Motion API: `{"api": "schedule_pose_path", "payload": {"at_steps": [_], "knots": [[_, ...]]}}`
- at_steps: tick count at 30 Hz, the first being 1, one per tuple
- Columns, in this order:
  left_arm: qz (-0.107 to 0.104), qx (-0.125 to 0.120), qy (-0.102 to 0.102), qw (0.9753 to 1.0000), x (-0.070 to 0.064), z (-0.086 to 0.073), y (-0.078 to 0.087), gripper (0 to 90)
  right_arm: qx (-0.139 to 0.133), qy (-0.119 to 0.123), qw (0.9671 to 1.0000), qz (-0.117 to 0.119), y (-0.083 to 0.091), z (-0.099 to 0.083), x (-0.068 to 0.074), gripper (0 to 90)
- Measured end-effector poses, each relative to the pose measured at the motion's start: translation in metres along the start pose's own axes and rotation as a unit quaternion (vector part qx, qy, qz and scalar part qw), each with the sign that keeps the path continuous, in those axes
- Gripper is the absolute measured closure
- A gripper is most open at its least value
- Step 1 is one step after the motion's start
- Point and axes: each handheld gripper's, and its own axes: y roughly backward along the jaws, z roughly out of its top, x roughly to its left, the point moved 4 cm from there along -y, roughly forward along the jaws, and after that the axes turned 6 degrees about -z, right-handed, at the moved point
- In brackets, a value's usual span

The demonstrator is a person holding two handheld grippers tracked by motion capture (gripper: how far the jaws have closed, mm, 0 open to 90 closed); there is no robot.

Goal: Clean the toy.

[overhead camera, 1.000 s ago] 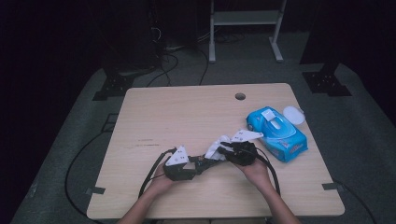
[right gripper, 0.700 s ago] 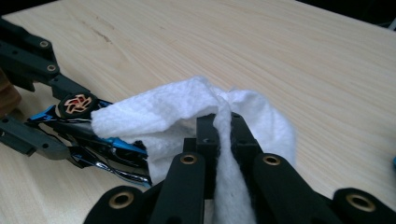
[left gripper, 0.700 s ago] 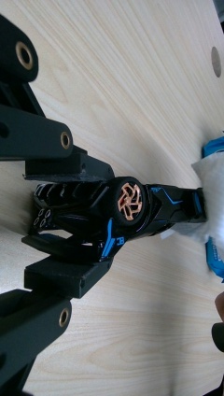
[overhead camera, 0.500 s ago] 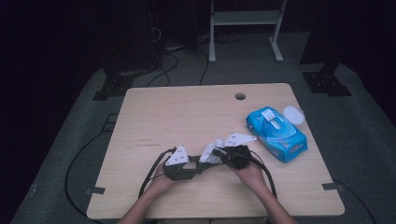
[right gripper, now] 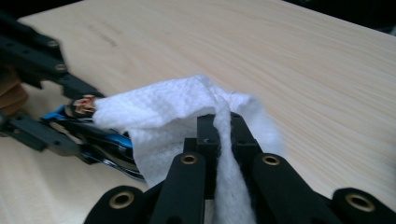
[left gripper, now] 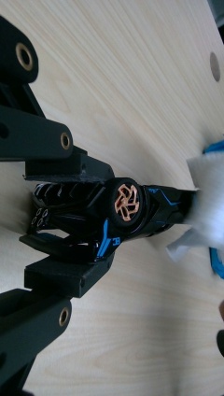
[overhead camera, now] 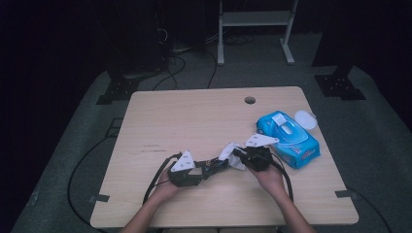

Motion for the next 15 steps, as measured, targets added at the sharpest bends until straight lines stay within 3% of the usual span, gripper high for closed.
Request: {"api": "schedule_pose_path", "payload": {"at_steps": [2, 5, 8, 10, 15], "knots": [[0.005, -0.002, 0.009, 0.9999, 0.004, -0.001, 0.001, 57.4, 0.003, -0.018, 0.9998, 0.011, -0.001, -0.003, -0.005, 85.4], [0.008, -0.010, 0.024, 0.9996, 0.007, -0.001, 0.004, 56.2, 0.004, -0.011, 0.9999, 0.012, -0.004, -0.003, -0.002, 85.3], [-0.002, -0.036, 0.048, 0.9982, 0.009, 0.004, 0.009, 49.7, 0.007, -0.009, 0.9998, 0.015, -0.003, -0.003, -0.001, 85.4], [-0.007, -0.053, 0.059, 0.9969, 0.011, 0.006, 0.013, 47.5, 0.008, -0.005, 0.9998, 0.018, -0.002, -0.003, -0.001, 85.4], [-0.014, -0.095, 0.101, 0.9902, 0.020, 0.013, 0.025, 47.4, 0.013, 0.002, 0.9997, 0.019, 0.000, -0.004, 0.001, 85.5]]}}
